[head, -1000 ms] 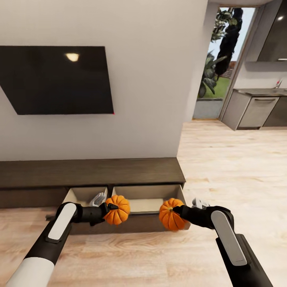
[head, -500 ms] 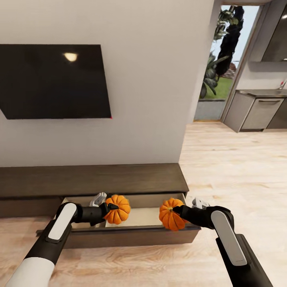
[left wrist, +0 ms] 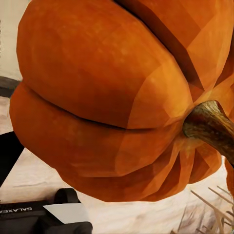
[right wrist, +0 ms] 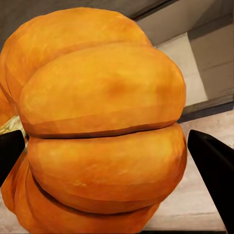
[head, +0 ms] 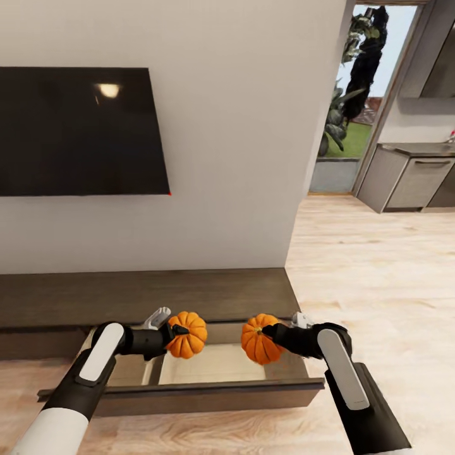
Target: Place each of the two pumpkins and all three candles from the living room inside a cabinet in the living room (use any cabinet), then make sure every cabinet is closed, and position the cauldron so it is next to a table in the living room.
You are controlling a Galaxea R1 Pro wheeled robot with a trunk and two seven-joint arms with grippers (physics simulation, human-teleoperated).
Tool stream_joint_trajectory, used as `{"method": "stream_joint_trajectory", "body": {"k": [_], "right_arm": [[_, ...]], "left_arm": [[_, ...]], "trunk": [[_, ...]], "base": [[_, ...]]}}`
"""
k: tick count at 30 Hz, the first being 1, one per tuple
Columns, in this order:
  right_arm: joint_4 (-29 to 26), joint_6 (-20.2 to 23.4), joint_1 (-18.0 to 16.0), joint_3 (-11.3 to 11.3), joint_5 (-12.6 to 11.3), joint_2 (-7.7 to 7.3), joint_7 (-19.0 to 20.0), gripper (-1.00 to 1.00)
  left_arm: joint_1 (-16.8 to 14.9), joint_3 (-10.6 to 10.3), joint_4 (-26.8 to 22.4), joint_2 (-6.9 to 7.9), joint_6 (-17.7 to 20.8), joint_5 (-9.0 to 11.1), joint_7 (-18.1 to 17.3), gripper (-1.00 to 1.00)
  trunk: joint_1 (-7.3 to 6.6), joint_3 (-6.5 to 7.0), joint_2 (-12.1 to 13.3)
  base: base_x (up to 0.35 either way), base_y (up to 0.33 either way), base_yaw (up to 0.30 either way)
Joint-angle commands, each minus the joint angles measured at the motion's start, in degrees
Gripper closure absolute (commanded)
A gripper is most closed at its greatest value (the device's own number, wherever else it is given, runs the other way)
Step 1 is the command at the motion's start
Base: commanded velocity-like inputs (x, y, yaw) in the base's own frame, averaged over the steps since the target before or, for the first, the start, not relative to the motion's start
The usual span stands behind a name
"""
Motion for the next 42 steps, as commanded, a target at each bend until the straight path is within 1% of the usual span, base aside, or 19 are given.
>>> {"method": "stream_joint_trajectory", "body": {"k": [1, 3, 5, 9, 11, 12, 14, 16, 18, 20, 23, 24, 25, 27, 28, 29, 31, 35, 42], "right_arm": [[2.4, -0.5, -1.3, 0.3, -0.2, 0.98, -0.1, 1.0], [7.5, -1.2, -3.4, 1.9, 0.4, 2.34, -0.3, 1.0], [10.5, -1.5, -4.6, 3.7, 1.1, 2.95, -0.3, 1.0], [12.3, -1.7, -5.5, 5.1, 1.5, 3.41, -0.4, 1.0], [12.6, -1.7, -5.6, 5.2, 1.6, 3.63, -0.4, 1.0], [12.7, -1.7, -5.6, 5.3, 1.6, 3.68, -0.4, 1.0], [12.9, -1.8, -5.6, 5.4, 1.7, 3.74, -0.4, 1.0], [13.0, -1.9, -5.7, 5.4, 1.8, 3.84, -0.5, 1.0], [13.1, -2.1, -5.7, 5.4, 2.0, 4.48, -0.6, 1.0], [14.0, -2.7, -6.0, 5.5, 3.8, 5.31, -0.7, 1.0], [17.1, -4.5, -7.4, 5.5, 9.8, 6.76, -1.3, 1.0], [18.8, -5.2, -8.0, 5.6, 12.2, 7.76, -1.5, 1.0], [19.6, -5.5, -8.2, 5.6, 13.2, 8.36, -1.5, 1.0], [20.6, -5.8, -8.4, 5.6, 14.3, 8.36, -1.6, 1.0], [20.8, -5.8, -8.5, 5.6, 14.5, 8.36, -1.6, 1.0], [21.1, -5.9, -8.5, 5.6, 14.8, 8.36, -1.6, 1.0], [21.3, -6.0, -8.6, 5.6, 14.9, 8.36, -1.6, 1.0], [21.4, -5.6, -8.6, 5.6, 14.9, 8.36, -1.6, 1.0], [21.4, -5.1, -8.6, 5.6, 14.7, 8.36, -1.6, 1.0]], "left_arm": [[0.0, -0.3, 0.7, -0.08, -0.3, 0.4, 0.1, 1.0], [0.0, -1.1, 2.8, -0.29, -0.5, 0.1, 0.4, 1.0], [-0.1, -1.6, 4.5, -0.66, -0.6, -0.1, 0.5, 1.0], [-0.2, -2.0, 5.5, -1.3, -1.0, -0.2, 0.6, 1.0], [-0.2, -2.1, 5.6, -1.61, -2.7, -0.7, 1.0, 1.0], [-0.2, -2.2, 5.7, -1.69, -3.8, -1.3, 1.5, 1.0], [-0.2, -2.1, 5.7, -2.03, -5.5, -3.4, 3.3, 1.0], [-0.2, -2.1, 5.7, -2.54, -5.9, -4.5, 4.3, 1.0], [-0.2, -2.1, 5.7, -3.47, -6.2, -5.4, 5.3, 1.0], [-0.2, -2.2, 5.7, -3.95, -6.9, -6.2, 6.1, 1.0], [-0.2, -2.3, 5.7, -4.56, -8.1, -9.3, 8.1, 1.0], [-0.2, -2.3, 5.7, -5.51, -8.5, -11.1, 9.2, 1.0], [-0.3, -2.3, 5.7, -6.41, -8.5, -12.4, 10.1, 1.0], [-0.4, -2.3, 5.7, -8.13, -8.6, -15.5, 12.8, 1.0], [-0.4, -2.2, 5.7, -8.5, -8.6, -16.2, 13.7, 1.0], [-0.5, -2.2, 5.7, -9.52, -8.7, -18.3, 16.3, 1.0], [-0.5, -2.2, 5.7, -10.37, -8.8, -19.8, 19.2, 1.0], [-0.5, -2.1, 5.7, -10.87, -8.5, -20.6, 21.1, 1.0], [-0.5, -1.9, 5.7, -10.86, -8.3, -20.2, 21.0, 1.0]], "trunk": [[-0.01, 0.01, 0.0], [-0.01, 0.01, 0.0], [-0.01, 0.01, 0.0], [-0.01, 0.01, 0.0], [-0.01, 0.01, 0.0], [-0.01, 0.01, 0.0], [-0.01, 0.01, 0.0], [-0.01, 0.01, 0.0], [-0.01, 0.01, 0.0], [-0.01, 0.01, 0.0], [-0.01, 0.01, 0.0], [-0.01, 0.01, 0.0], [-0.01, 0.01, 0.0], [-0.01, 0.01, 0.0], [-0.01, 0.01, 0.0], [-0.01, 0.01, 0.0], [-0.01, 0.01, 0.0], [-0.01, 0.01, 0.0], [-0.01, 0.01, 0.0]], "base": [[0.245, -0.105, 0.0], [0.242, -0.114, 0.0], [0.234, -0.124, 0.0], [0.219, -0.131, 0.0], [0.208, -0.134, 0.0], [0.207, -0.136, 0.0], [0.206, -0.137, 0.0], [0.205, -0.138, 0.0], [0.205, -0.138, 0.0], [0.205, -0.138, 0.0], [0.205, -0.138, 0.0], [0.133, -0.105, 0.0], [0.085, -0.067, 0.0], [0.045, -0.035, 0.0], [0.022, -0.018, 0.0], [0.014, -0.011, 0.0], [0.007, -0.006, 0.0], [0.002, -0.002, 0.0], [0.0, 0.0, 0.0]]}}
